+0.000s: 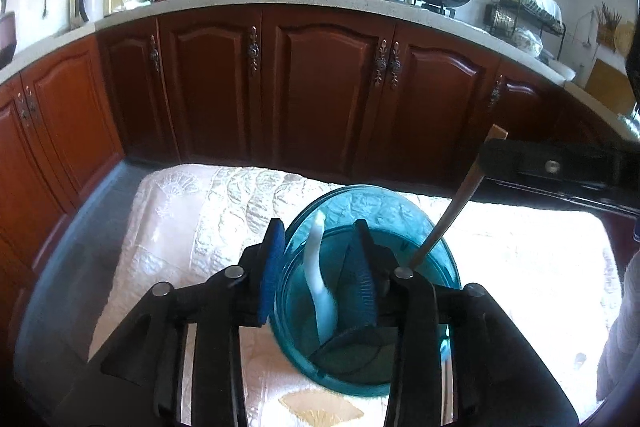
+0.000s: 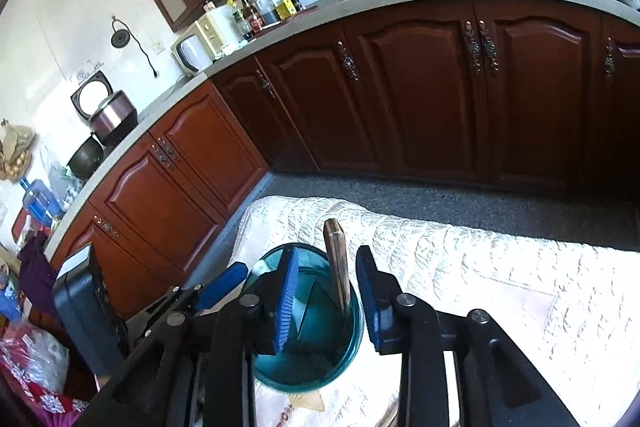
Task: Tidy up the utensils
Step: 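Lower the spoon into the floral cup with left tool while right drops the fork in, then withdraw both tools from the cup toward the wooden chopsticks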
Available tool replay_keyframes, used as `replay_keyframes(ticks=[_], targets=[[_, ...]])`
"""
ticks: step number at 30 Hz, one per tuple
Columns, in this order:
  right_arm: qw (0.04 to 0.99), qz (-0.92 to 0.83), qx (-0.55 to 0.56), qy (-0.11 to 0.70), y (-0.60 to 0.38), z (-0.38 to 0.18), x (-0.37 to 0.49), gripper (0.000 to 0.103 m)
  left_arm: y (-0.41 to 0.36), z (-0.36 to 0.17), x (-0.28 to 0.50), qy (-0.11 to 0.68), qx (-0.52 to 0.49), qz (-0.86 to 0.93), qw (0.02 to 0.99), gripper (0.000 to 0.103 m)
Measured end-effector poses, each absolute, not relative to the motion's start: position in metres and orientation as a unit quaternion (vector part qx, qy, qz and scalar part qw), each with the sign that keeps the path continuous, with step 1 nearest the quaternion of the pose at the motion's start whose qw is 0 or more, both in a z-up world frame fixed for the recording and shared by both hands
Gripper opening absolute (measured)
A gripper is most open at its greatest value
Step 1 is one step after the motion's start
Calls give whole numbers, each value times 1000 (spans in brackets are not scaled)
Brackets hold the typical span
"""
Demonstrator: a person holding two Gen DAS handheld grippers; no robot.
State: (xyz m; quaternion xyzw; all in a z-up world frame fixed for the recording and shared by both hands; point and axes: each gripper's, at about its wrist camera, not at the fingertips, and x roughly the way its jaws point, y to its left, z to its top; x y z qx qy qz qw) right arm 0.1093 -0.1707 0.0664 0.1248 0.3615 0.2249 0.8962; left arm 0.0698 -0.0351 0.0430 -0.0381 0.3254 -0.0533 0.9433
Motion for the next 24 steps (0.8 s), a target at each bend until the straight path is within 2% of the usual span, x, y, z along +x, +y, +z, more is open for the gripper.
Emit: replay_keyframes(ticks=[4, 6, 24], targets=[[900, 216, 130, 357, -185, 71, 87, 35, -27, 55, 55, 321, -48, -57, 944, 44], [902, 209, 130, 354, -191, 71, 74, 35, -24, 61, 46, 320, -51, -62, 944, 52], [910, 144, 112, 372, -222, 51, -22, 39, -49, 66, -35, 340, -23, -99, 935, 52]])
